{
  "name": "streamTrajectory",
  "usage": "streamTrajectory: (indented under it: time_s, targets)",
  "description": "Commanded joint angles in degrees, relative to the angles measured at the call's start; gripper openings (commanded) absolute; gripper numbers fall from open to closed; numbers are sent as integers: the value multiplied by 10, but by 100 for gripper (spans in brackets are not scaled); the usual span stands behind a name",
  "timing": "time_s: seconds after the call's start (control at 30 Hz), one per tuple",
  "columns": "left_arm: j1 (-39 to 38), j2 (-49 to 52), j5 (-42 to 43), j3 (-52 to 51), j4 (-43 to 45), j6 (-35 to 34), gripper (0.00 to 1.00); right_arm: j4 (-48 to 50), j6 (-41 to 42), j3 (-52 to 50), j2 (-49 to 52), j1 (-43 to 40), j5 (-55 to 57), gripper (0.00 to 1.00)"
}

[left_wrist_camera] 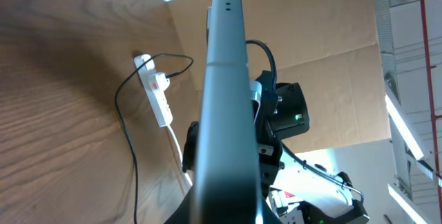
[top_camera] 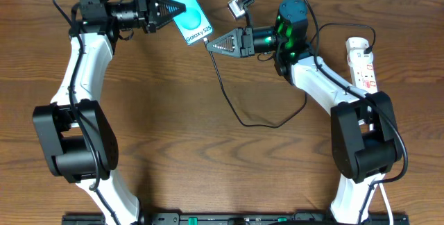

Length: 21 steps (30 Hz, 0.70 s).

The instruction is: Plug charger to phone and switch on socket

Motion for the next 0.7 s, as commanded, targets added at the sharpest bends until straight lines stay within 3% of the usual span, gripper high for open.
streamTrajectory:
  time_s: [0.0, 0.67]
  targets:
    - [1, -19, 19, -2, 7, -3, 7, 1, -10, 6, 2, 1, 5, 1]
    - [0, -19, 19, -2, 9, 1, 7, 2, -10, 6, 2, 10, 9, 1]
